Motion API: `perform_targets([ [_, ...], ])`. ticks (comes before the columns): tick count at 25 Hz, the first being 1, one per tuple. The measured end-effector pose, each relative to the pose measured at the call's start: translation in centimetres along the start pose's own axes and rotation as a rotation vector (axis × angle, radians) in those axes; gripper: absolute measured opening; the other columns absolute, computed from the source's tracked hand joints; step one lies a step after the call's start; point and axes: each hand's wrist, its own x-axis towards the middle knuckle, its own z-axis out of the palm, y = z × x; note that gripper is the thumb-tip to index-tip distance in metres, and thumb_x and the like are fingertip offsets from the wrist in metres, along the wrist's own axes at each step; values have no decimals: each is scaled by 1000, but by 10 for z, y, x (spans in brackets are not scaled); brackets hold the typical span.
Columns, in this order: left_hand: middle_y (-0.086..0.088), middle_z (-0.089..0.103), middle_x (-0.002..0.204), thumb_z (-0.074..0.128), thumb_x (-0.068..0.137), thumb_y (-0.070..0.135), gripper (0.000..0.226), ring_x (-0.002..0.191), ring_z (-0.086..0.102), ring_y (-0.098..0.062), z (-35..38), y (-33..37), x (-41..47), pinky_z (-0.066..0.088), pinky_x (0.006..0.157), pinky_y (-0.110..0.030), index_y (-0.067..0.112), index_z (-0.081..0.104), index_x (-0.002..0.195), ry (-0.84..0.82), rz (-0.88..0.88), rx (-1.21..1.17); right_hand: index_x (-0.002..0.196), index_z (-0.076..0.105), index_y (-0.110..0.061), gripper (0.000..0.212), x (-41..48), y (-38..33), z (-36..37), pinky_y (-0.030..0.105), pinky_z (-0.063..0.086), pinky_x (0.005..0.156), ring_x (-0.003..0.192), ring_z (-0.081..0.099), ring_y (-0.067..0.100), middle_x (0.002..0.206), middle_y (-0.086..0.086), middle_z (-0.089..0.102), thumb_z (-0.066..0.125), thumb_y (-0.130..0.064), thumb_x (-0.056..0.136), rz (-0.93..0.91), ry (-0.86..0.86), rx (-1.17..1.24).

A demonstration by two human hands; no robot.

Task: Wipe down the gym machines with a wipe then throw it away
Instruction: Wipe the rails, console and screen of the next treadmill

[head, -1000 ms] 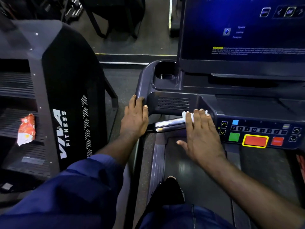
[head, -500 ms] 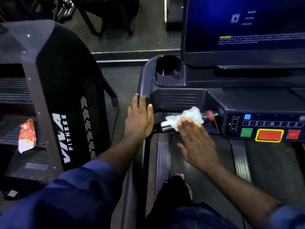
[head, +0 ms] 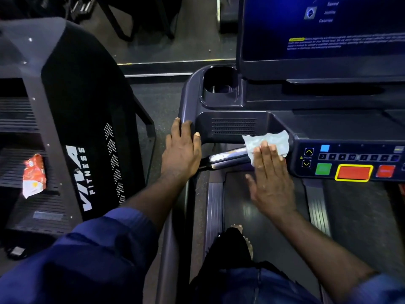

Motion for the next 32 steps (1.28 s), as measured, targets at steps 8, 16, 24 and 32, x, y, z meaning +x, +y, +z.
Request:
perform_targets([
  [8, -1, 20, 169, 38, 109, 44, 41, 141, 40, -33, -2, 4, -2, 49, 101, -57, 27, 37, 147, 7, -2, 9, 155, 45, -6, 81, 12, -3, -3, 50, 15, 129, 157, 26, 28, 166, 9, 37, 58, 15, 78, -1, 114, 133],
  [16, -1, 19, 170, 37, 109, 47, 45, 143, 38, -33, -1, 5, -2, 49, 101, -57, 29, 35, 151, -5, 4, 18, 149, 53, -1, 79, 7, -4, 8, 51, 23, 127, 153, 37, 31, 158, 11, 48, 36, 23, 76, -206, 151, 260],
  [24, -3, 22, 169, 38, 109, 44, 45, 143, 39, -36, 1, 3, -4, 45, 105, -55, 26, 38, 151, 14, 12, 17, 158, 33, 0, 68, -25, -73, 21, 31, 26, 127, 158, 21, 14, 168, 7, 24, 41, 21, 94, 444, 224, 848],
  [32, -5, 23, 168, 38, 108, 45, 45, 143, 40, -37, 1, 2, -1, 47, 106, -57, 26, 37, 149, 15, 21, 23, 102, 63, -16, 28, 57, -74, -27, 26, 45, 80, 87, 63, 15, 94, 0, 68, 56, -1, 80, 1422, 302, 2245],
])
